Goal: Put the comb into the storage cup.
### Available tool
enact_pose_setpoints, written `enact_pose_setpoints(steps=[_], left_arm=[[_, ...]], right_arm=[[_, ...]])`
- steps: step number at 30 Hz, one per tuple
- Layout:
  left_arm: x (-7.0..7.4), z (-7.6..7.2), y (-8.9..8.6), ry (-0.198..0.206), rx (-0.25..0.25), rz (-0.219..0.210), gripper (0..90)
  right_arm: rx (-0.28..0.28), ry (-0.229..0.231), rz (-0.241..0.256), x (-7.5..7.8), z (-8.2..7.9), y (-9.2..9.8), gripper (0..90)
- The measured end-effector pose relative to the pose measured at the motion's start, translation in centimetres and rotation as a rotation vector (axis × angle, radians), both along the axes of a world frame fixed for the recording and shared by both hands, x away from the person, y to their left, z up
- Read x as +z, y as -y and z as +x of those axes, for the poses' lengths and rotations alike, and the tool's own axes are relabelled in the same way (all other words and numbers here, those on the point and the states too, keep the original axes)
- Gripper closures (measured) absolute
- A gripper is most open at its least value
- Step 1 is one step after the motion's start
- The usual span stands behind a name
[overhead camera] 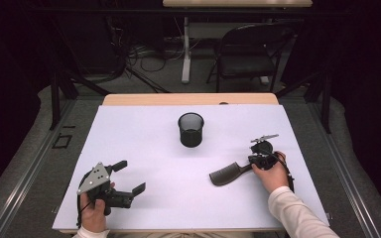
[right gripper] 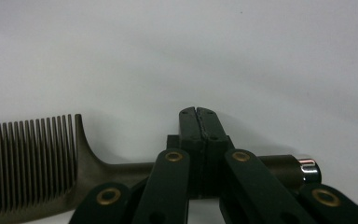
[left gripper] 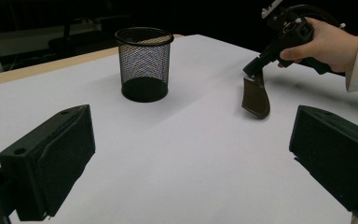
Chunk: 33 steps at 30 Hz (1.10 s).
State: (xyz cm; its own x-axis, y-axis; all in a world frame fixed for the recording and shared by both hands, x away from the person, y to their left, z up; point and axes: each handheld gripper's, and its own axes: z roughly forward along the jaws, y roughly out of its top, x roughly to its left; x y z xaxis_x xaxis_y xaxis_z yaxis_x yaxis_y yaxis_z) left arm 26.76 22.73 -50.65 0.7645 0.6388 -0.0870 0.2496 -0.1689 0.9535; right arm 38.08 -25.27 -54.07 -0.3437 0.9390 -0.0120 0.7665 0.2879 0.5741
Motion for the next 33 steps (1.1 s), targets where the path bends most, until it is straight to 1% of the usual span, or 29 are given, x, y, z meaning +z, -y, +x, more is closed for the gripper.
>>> enact_pose_setpoints(steps=[3, 6, 8, 9, 16, 17, 18, 19, 20, 21, 25, 27, 30, 33], left_arm=[[0.0, 0.0, 0.0, -0.001, 0.000, 0.004, 0.2], [0.0, 0.0, 0.1, -0.002, 0.001, 0.005, 0.2], [0.0, 0.0, 0.1, -0.002, -0.001, 0.004, 0.2], [0.0, 0.0, 0.1, -0.001, 0.001, 0.003, 0.2], [0.0, 0.0, 0.2, 0.002, -0.004, 0.003, 0.2], [0.0, -0.1, 0.2, 0.002, -0.006, 0.001, 0.2], [0.0, -0.1, 0.2, 0.002, -0.003, 0.005, 0.2], [0.0, -0.1, 0.2, 0.001, -0.003, 0.006, 0.2], [0.0, -0.1, 0.2, 0.002, -0.003, 0.006, 0.2], [0.0, -0.1, 0.2, 0.001, -0.004, 0.006, 0.2], [0.0, -0.1, 0.2, 0.002, -0.005, 0.002, 0.2], [0.0, -0.1, 0.2, 0.001, -0.003, 0.003, 0.2], [0.0, -0.1, 0.2, 0.002, -0.003, 0.005, 0.2], [0.0, -0.1, 0.2, 0.002, -0.001, 0.008, 0.2]], right_arm=[[-0.002, 0.004, 0.010, 0.0, -0.6, 0.3, 90.0], [0.002, 0.010, 0.008, 0.0, -1.2, 0.5, 90.0], [0.001, 0.010, 0.036, 0.0, -1.9, 0.7, 90.0], [0.001, 0.010, 0.036, 0.0, -1.9, 0.7, 90.0], [-0.006, 0.034, 0.103, -0.3, -3.8, 1.4, 90.0], [-0.006, 0.034, 0.103, -0.3, -3.8, 1.4, 90.0], [-0.012, 0.030, 0.119, -0.3, -4.2, 1.5, 90.0], [-0.012, 0.030, 0.119, -0.3, -4.2, 1.5, 90.0], [-0.013, 0.035, 0.130, -0.4, -4.6, 1.5, 90.0], [-0.013, 0.035, 0.130, -0.4, -4.6, 1.5, 90.0], [-0.015, 0.048, 0.156, -0.3, -5.5, 1.5, 90.0], [-0.009, 0.058, 0.150, -0.3, -6.0, 1.4, 90.0], [-0.004, 0.069, 0.175, -0.1, -6.7, 1.3, 90.0], [-0.004, 0.078, 0.179, 0.0, -7.0, 1.4, 90.0]])
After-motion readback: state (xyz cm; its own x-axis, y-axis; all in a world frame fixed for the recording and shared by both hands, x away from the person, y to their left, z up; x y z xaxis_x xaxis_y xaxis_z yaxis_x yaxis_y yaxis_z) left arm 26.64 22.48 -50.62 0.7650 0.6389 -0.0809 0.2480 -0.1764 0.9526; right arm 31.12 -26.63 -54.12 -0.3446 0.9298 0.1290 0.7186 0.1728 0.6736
